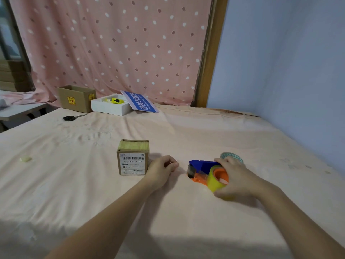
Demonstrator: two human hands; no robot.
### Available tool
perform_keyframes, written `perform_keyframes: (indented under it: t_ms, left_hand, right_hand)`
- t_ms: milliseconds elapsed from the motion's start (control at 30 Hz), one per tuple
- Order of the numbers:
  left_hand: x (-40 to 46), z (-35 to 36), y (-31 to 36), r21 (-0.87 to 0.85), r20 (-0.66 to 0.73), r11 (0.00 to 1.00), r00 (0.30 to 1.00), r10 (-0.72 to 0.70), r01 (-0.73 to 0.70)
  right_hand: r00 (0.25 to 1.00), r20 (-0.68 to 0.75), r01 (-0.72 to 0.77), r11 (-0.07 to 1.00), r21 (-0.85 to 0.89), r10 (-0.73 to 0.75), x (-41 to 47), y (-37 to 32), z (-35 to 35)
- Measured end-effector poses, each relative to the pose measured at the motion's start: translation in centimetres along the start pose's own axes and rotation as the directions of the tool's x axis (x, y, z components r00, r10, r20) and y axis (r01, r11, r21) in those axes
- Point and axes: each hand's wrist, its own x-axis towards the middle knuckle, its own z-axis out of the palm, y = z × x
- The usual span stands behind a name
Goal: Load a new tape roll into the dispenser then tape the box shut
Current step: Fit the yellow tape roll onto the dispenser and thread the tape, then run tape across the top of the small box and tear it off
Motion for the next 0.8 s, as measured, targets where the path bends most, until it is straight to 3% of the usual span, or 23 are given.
perform_keyframes:
  t_ms: [133,233,500,633,800]
  left_hand:
    - [-1.1,-1.3,1.0,-0.236,0.168,0.969,0.985,-0.032,0.072]
    - [-2.5,-2.0,2.1,-0.389,0.276,0.914,0.961,-0.002,0.113]
    - [-3.5,-5.4,4.5,-0.386,0.370,0.906,0.929,-0.022,0.176]
    - [-3.6,-7.9,6.3,-0.428,0.329,0.871,0.939,-0.099,0.242]
    - [-3.2,-10.5,8.5,-0.366,0.036,0.912,0.982,-0.185,0.185]
  right_hand:
    - [0.980,-0.168,0.106,0.994,0.009,-0.103,-0.8,0.9,0.3]
    - [0.924,-0.339,0.177,0.984,-0.033,-0.178,-1.5,1.3,0.2]
    - [0.771,-0.559,0.273,0.952,-0.142,-0.305,-1.9,0.1,0.0]
    - [0.677,-0.629,0.281,0.924,-0.261,-0.383,-1.3,-1.9,-1.4]
    - [0.551,-0.643,0.289,0.844,-0.452,-0.532,0.4,-5.8,-3.4]
